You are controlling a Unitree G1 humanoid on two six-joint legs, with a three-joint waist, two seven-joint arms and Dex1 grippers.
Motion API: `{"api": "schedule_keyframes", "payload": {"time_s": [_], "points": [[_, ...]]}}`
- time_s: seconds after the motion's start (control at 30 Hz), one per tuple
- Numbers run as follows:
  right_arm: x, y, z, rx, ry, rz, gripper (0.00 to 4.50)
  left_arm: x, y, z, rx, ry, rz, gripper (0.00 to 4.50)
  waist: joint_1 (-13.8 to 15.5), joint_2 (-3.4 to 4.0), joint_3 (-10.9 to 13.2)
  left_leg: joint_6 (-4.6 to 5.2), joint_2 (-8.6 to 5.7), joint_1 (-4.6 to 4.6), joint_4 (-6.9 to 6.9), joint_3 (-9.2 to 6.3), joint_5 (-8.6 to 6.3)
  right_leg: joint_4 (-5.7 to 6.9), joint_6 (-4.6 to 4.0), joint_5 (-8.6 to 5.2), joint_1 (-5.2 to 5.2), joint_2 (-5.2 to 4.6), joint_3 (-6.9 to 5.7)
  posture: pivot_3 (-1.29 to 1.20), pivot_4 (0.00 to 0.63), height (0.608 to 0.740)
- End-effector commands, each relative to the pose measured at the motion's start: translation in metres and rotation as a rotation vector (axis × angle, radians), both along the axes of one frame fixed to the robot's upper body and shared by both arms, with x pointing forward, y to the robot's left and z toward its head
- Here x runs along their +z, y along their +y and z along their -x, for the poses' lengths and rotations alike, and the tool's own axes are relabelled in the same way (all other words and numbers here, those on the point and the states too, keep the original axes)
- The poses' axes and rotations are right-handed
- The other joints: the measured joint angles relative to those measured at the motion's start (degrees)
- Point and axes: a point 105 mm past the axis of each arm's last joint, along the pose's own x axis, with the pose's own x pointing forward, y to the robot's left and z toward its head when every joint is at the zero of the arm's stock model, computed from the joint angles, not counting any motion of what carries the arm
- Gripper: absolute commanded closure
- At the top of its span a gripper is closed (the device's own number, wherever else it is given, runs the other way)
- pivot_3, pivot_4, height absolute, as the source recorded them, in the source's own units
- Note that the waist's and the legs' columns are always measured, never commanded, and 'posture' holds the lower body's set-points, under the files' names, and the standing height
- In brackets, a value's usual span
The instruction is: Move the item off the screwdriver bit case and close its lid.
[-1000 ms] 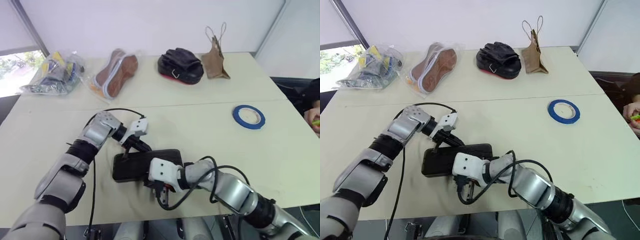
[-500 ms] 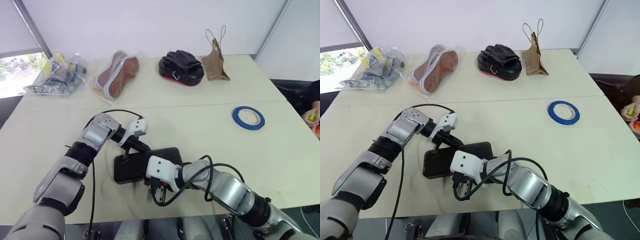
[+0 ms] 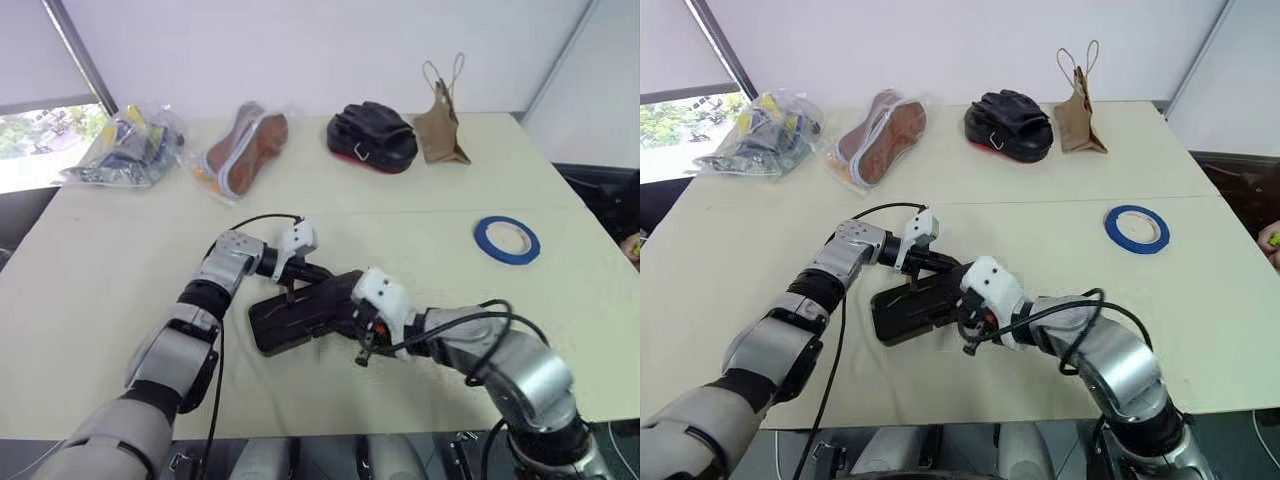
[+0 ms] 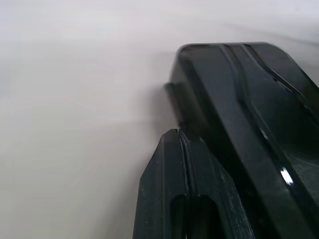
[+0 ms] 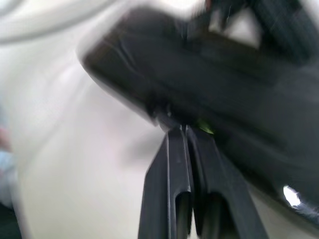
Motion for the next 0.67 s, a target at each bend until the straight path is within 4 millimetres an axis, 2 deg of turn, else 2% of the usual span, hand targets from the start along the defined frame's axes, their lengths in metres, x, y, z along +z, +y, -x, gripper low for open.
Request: {"api": "schedule_keyframes", "payload": {"time_s": [0.03, 0.13, 0.27, 0.43, 0.53, 0.67], "points": [[0.033, -0.006, 0.029, 0.121, -0.006, -0.175, 4.39, 0.04, 0.022, -0.014, 0.044, -0.081, 0.072, 4.5, -0.03, -0.03, 0.03, 0.0, 0.02, 0.0, -0.03, -0.01, 0.0, 0.0, 0.0, 0.0, -0.02, 0.02, -0.01, 0.0, 0.15, 0.74], [0.056, -0.025, 0.033, 0.148, -0.047, -0.275, 4.39, 0.058, 0.041, -0.019, 0.099, -0.088, 0.119, 4.5, -0.42, -0.02, 0.04, 0.0, 0.03, 0.02, -0.08, 0.01, 0.0, 0.0, 0.0, 0.0, -0.04, 0.02, 0.0, 0.0, 0.15, 0.74], [0.07, -0.069, -0.007, -0.068, -0.123, -0.255, 4.39, 0.088, 0.069, -0.022, 0.22, -0.108, 0.227, 4.5, -0.82, -0.04, 0.07, 0.0, 0.02, 0.02, -0.08, 0.02, 0.0, 0.01, 0.0, 0.0, -0.01, -0.02, -0.01, 0.0, 0.15, 0.74], [0.049, -0.112, -0.055, -0.278, -0.201, -0.11, 4.39, 0.102, 0.109, -0.005, 0.444, -0.136, 0.325, 4.5, -1.5, 0.0, 0.06, -0.01, 0.05, 0.05, -0.24, 0.15, 0.0, 0.0, -0.01, -0.02, -0.14, -0.01, 0.13, 0.0, 0.15, 0.74], [0.037, -0.118, -0.069, -0.317, -0.226, -0.081, 4.39, 0.101, 0.128, 0.01, 0.584, -0.127, 0.384, 4.5, -1.43, 0.01, 0.09, -0.04, 0.06, 0.0, -0.29, 0.24, 0.02, 0.05, -0.01, -0.02, -0.27, 0.0, 0.25, 0.0, 0.15, 0.74], [0.032, -0.121, -0.083, -0.368, -0.234, -0.121, 4.39, 0.088, 0.152, 0.027, 0.775, -0.142, 0.404, 4.5, -0.99, 0.0, 0.11, -0.09, 0.06, -0.01, -0.27, 0.23, 0.03, 0.06, -0.02, -0.01, -0.27, -0.03, 0.26, 0.0, 0.15, 0.74]]}}
